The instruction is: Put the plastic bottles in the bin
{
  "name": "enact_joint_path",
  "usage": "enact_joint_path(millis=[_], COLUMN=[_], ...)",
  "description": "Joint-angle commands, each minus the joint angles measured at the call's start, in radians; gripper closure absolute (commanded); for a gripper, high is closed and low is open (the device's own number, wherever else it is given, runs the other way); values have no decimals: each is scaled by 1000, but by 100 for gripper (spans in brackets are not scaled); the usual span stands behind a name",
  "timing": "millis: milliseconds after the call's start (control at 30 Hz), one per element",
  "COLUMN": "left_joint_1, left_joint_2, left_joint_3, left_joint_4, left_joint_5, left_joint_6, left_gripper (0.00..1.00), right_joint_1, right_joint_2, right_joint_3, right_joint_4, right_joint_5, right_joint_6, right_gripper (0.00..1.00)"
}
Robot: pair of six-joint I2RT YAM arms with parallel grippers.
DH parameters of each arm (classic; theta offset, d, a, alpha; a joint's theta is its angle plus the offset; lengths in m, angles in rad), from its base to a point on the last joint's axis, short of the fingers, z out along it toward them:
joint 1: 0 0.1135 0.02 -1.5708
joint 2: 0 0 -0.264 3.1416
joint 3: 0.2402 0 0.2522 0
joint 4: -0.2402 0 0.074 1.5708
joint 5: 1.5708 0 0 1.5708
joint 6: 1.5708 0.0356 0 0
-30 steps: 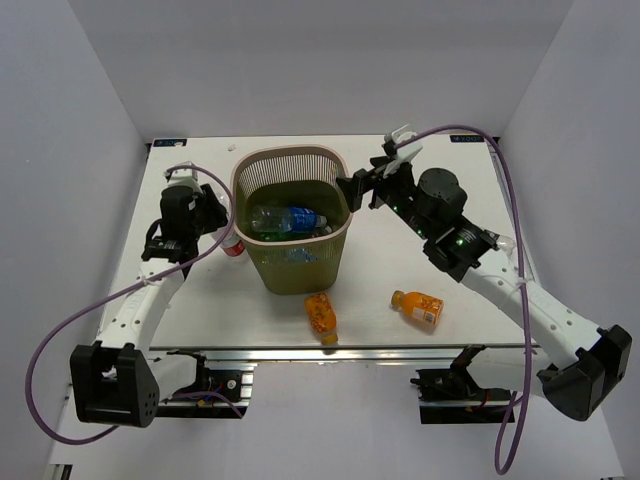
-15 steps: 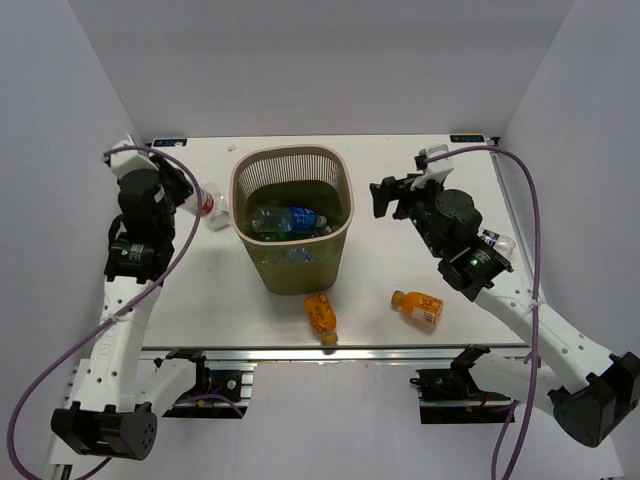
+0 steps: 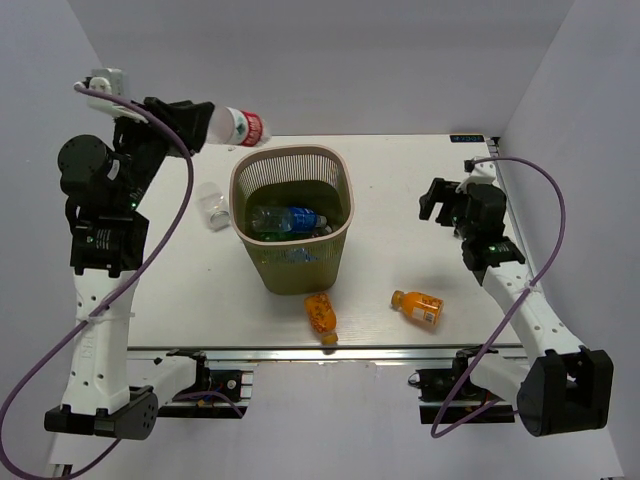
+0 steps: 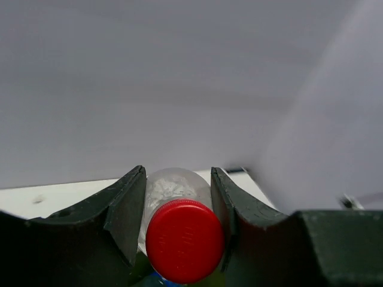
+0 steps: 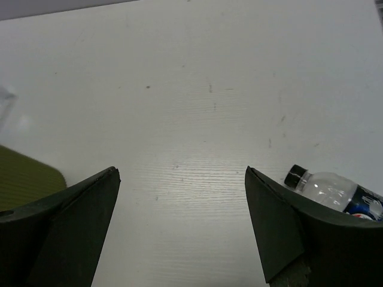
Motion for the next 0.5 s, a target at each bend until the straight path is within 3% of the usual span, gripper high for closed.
enact_joint_path(millis=[0, 133, 300, 400, 467], left_joint_1=[-2, -2, -3, -3, -5], left_joint_2=[26, 3, -89, -95, -75], left_joint_3=[1, -114, -286, -341, -372], left_joint_4=[32, 134, 207, 244, 264], left_joint_5=[361, 595, 558, 561, 596], left_joint_6=[-4, -53, -64, -85, -113], left_gripper=[79, 75, 68, 59, 45], right_joint_1=[-12, -11, 3, 92, 170], right_joint_2=[4, 47, 50, 48, 36], right_joint_3=[42, 93, 93, 108, 101], right_joint_4=[-5, -129, -244, -402, -454], right_joint_5=[-230, -341, -413, -308, -246], right_joint_6=[-61, -82, -112, -155, -174], right_gripper=[11, 11, 11, 11, 11])
